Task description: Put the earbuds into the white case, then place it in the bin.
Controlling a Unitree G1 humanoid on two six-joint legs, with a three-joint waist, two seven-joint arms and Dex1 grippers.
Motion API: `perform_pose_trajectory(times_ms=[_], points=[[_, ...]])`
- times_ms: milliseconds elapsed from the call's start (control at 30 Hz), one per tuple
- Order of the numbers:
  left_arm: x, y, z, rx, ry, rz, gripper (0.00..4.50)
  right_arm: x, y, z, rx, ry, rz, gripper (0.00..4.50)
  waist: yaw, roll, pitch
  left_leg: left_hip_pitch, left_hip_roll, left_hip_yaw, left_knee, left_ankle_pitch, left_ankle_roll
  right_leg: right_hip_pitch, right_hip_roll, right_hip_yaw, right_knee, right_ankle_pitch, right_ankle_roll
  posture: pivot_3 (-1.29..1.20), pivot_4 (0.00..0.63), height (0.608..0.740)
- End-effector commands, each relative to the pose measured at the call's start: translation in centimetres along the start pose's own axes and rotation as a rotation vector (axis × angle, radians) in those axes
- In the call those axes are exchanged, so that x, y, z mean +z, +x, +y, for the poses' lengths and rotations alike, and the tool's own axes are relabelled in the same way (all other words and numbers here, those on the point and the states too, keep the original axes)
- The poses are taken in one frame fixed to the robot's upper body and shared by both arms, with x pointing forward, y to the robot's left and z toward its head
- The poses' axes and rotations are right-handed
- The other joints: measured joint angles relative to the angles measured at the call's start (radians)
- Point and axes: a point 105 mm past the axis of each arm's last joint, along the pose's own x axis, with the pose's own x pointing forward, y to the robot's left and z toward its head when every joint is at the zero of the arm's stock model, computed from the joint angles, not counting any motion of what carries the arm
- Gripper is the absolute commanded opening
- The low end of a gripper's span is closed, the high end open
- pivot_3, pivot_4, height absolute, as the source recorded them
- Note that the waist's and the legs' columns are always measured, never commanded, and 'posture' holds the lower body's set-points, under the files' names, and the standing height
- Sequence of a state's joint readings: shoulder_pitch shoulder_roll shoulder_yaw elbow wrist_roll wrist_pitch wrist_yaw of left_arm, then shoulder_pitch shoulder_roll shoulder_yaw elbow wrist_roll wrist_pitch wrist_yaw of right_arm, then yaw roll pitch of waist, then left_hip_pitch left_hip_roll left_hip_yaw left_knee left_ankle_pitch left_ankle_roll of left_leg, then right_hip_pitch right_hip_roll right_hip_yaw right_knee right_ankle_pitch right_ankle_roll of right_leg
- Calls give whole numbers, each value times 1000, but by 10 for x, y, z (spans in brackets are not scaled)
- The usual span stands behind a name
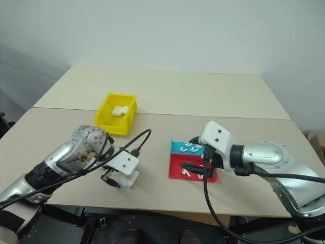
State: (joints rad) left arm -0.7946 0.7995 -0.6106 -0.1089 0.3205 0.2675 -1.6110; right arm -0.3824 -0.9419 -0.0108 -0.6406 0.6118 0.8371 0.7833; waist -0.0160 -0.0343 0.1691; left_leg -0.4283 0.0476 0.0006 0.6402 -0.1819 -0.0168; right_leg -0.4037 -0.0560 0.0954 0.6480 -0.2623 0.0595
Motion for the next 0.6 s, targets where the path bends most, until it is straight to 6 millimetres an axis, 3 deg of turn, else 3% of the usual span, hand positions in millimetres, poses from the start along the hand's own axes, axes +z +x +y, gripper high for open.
perform_pose_trajectory(times_ms=[33,200,400,600], points=[[5,-2,-2,-11,16,16,4459,11,-5,0,-21,-45,-28,4500,0,0,0,0,0,0,0,0,0,0,0,0,0,0,0,0,150,740],[6,0,-6,-24,2,12,4459,10,-4,0,-19,-42,-27,4500,-1,0,0,0,0,0,0,0,0,0,0,0,0,0,0,0,150,740],[0,1,-10,-33,-4,35,2783,11,-3,0,-19,-41,-30,4500,0,0,0,0,0,0,1,0,0,0,0,0,0,0,0,0,150,740],[-2,-1,-9,2,-40,5,2785,12,-3,2,-19,-40,-32,4500,-1,0,0,1,0,0,1,0,1,1,0,0,1,0,0,0,150,740]])
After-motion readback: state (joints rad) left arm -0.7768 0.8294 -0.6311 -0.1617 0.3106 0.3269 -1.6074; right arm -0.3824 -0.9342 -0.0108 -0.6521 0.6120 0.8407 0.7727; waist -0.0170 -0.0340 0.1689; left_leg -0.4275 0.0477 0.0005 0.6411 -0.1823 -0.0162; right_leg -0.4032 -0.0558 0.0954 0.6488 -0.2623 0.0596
